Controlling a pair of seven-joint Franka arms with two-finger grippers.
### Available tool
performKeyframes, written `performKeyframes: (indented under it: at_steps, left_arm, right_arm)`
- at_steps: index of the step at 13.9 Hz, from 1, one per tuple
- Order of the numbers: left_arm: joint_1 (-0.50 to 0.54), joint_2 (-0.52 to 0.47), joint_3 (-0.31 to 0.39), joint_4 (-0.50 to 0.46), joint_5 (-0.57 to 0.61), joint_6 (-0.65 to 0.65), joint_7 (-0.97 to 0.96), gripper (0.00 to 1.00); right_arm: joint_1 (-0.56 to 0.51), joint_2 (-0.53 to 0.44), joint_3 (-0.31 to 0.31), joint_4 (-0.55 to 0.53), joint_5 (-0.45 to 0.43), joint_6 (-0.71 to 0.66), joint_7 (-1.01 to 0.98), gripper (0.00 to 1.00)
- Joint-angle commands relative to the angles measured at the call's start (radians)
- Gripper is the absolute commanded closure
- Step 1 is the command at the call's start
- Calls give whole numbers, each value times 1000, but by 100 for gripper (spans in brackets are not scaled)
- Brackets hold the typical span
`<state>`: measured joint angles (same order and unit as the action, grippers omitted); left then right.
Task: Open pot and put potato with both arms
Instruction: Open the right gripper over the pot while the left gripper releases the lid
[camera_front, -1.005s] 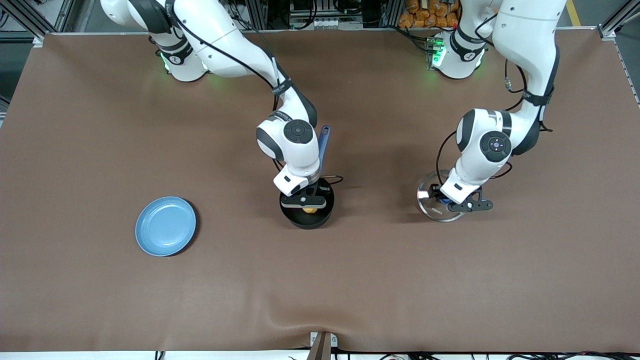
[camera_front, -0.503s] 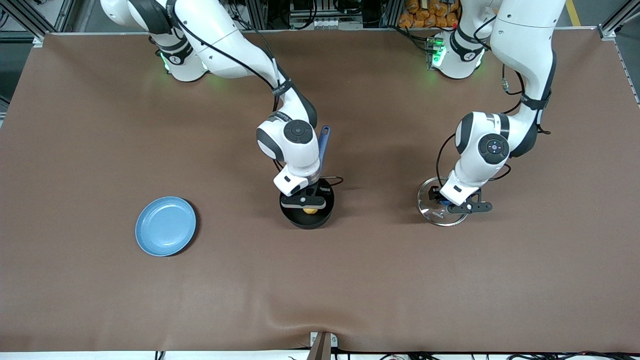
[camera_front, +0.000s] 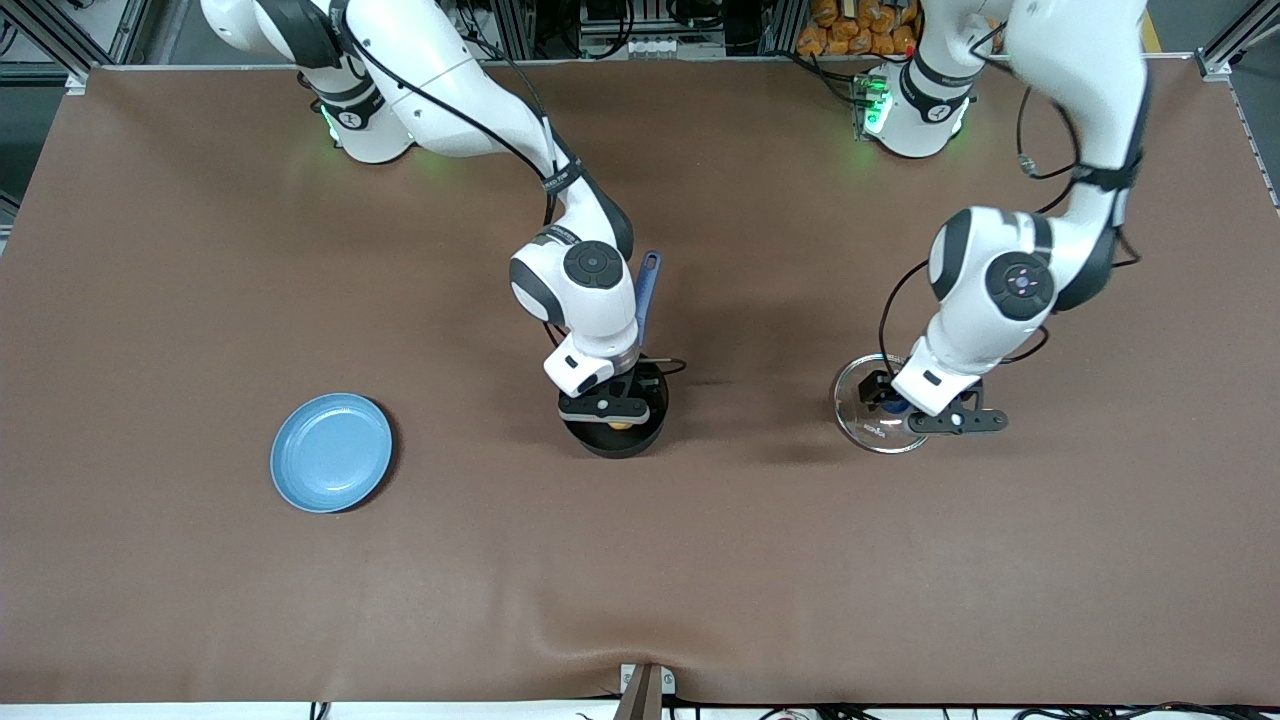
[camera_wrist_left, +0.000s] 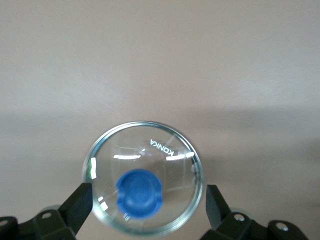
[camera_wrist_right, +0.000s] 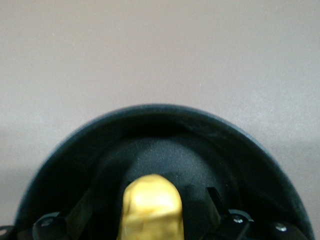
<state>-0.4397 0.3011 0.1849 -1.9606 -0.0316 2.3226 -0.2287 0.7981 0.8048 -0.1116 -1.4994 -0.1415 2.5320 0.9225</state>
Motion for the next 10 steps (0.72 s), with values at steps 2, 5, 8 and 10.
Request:
performKeyframes:
  at_steps: [2,5,8,10]
  left_arm:
    - [9,-88,-19,159,49,-263,8,0]
    - [96,-158,-99,239,53,-368,31,0]
    - [278,-204,-261,270,82,-404,186,0]
    - [370,-224,-332,272,82,-404,195,0]
  right_arm:
    - [-13,-38,6,11,-27,-83,-11,0]
    - [-22,-81,6,33,-26,-195,-59,0]
    - [-60,-148,7,80,-14,-356,-155,0]
    - [-129,-214,10,80,-7,-424,-275,0]
